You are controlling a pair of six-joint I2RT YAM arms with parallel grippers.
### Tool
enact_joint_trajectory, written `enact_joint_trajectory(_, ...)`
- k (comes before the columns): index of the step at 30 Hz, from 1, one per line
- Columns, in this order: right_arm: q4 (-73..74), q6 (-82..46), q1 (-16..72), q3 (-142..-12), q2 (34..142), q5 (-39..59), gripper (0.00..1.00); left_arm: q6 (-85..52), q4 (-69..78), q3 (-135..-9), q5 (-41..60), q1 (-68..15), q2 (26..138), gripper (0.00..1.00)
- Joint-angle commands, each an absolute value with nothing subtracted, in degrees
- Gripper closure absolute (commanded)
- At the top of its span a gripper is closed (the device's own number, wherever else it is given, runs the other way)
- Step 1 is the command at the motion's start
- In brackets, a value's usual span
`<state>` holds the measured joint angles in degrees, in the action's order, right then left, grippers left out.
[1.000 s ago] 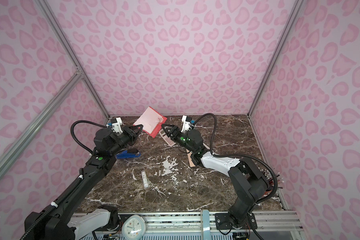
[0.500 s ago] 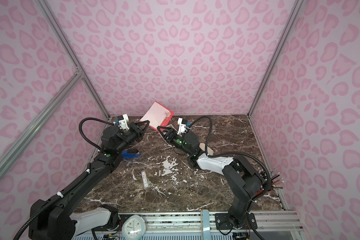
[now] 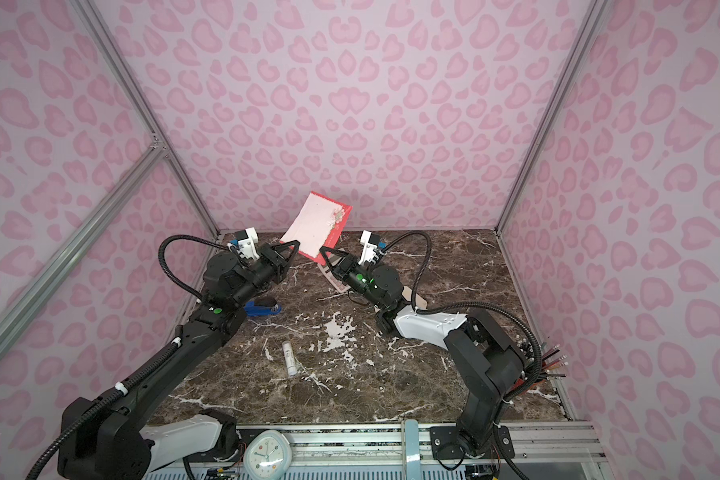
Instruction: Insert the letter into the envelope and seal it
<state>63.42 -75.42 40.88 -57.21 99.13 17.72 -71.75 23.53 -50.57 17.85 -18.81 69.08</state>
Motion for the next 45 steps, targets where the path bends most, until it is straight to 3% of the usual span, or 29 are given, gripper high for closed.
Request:
enact_joint_trajectory(1, 63.5, -73.4, 40.7, -57.2, 98.4, 17.9, 1.0, -69.8, 22.2, -51.2, 18.6, -18.8, 68.4, 0.86)
enact_joint_trajectory(5, 58.1, -70.7, 39.1, -56.4, 95.7, 19.5, 1.0, -64.2, 14.3, -53.1, 19.1, -18.7, 66.4, 0.5)
enact_joint_trajectory(8, 49.5, -65.3, 37.2, -56.8, 92.6, 23.0, 1.0, -57.5, 4.1, -55.8, 18.2, -18.3, 64.2, 0.32)
enact_joint_trajectory(10, 42.0, -60.1, 36.0, -57.5, 90.3, 25.2, 1.0, -52.8, -1.9, -57.0, 17.1, -17.8, 62.6, 0.27)
enact_joint_trajectory(18, -1.9, -25.3, 33.8, -68.8, 85.2, 31.3, 1.0, -34.1, -17.5, -59.2, 12.6, -16.2, 55.5, 0.21)
enact_joint_trajectory(26, -35.5, 6.6, 34.5, -80.0, 85.7, 25.5, 1.0, -10.5, -15.9, -55.3, 17.7, -16.3, 49.8, 0.21)
enact_joint_trajectory(35, -43.7, 22.6, 35.0, -79.2, 81.6, 25.0, 1.0, 6.2, -14.8, -51.3, 28.4, -16.8, 47.3, 0.16)
enact_joint_trajectory(45, -47.2, 28.8, 36.0, -79.0, 78.2, 30.9, 1.0, 11.1, -12.0, -51.0, 36.7, -17.4, 50.8, 0.09)
